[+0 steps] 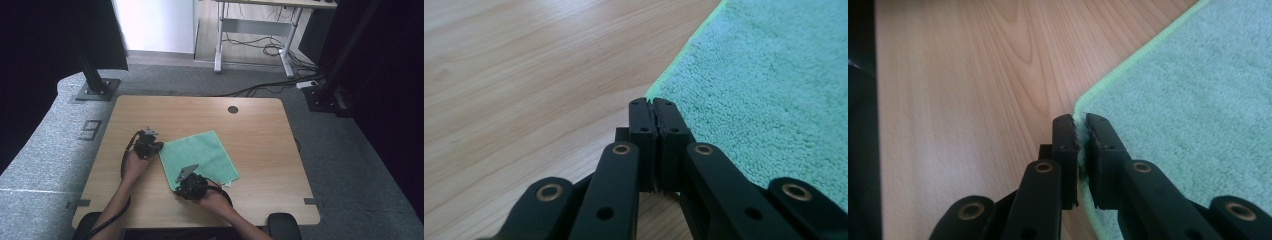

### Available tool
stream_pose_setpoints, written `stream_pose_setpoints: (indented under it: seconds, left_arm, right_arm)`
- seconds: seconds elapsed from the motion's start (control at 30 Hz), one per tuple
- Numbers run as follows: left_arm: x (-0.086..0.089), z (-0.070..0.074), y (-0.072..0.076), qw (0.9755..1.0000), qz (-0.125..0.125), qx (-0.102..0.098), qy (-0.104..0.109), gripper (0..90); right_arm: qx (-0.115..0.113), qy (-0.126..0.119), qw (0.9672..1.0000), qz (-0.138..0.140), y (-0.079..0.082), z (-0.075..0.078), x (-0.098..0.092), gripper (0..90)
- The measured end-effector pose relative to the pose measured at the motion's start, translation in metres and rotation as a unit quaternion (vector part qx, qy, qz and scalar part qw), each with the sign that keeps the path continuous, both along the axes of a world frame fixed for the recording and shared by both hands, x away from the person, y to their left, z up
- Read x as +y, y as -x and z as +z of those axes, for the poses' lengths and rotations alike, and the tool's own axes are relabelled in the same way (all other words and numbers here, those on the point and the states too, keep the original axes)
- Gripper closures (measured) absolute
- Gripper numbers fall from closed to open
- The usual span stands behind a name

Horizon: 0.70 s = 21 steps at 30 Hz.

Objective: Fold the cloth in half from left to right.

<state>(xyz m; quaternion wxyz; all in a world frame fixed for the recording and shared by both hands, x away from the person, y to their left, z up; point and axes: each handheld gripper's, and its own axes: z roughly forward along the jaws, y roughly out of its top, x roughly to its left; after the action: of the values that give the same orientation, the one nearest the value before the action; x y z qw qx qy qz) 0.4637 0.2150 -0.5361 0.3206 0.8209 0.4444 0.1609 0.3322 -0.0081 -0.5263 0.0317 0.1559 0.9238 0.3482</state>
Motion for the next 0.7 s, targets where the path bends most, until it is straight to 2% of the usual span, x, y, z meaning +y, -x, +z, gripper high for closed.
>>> stream_pose_setpoints:
  seconds: [0.03, 0.1, 0.13, 0.33, 0.5, 0.7]
  left_arm:
    - [0.0, 0.001, 0.001, 1.0, 0.001, -0.004, -0.009, 87.4]
    - [0.0, 0.004, 0.002, 0.9999, 0.003, -0.007, -0.012, 87.5]
    - [0.0, 0.006, 0.002, 0.9999, 0.007, -0.012, -0.004, 87.6]
    - [-0.003, 0.012, 0.001, 0.9996, 0.008, -0.025, 0.01, 87.7]
    - [-0.007, 0.018, -0.005, 0.999, 0.009, -0.033, 0.029, 87.7]
    - [-0.012, 0.024, -0.009, 0.9985, 0.006, -0.038, 0.04, 87.7]
  right_arm:
    - [0.0, 0.0, 1.0, 0.0, 0.0, 0.0, 0.0, 82.3]
    - [-0.001, -0.004, 1.0, 0.003, 0.0, 0.001, 0.002, 82.4]
    - [-0.005, -0.004, 1.0, 0.005, 0.001, 0.002, 0.002, 82.4]
    - [-0.01, -0.018, 0.9998, -0.002, 0.0, 0.009, -0.005, 82.4]
    - [-0.012, -0.035, 0.9991, -0.02, -0.004, 0.016, -0.021, 82.4]
    - [-0.019, -0.047, 0.9979, -0.041, -0.007, 0.024, -0.036, 82.4]
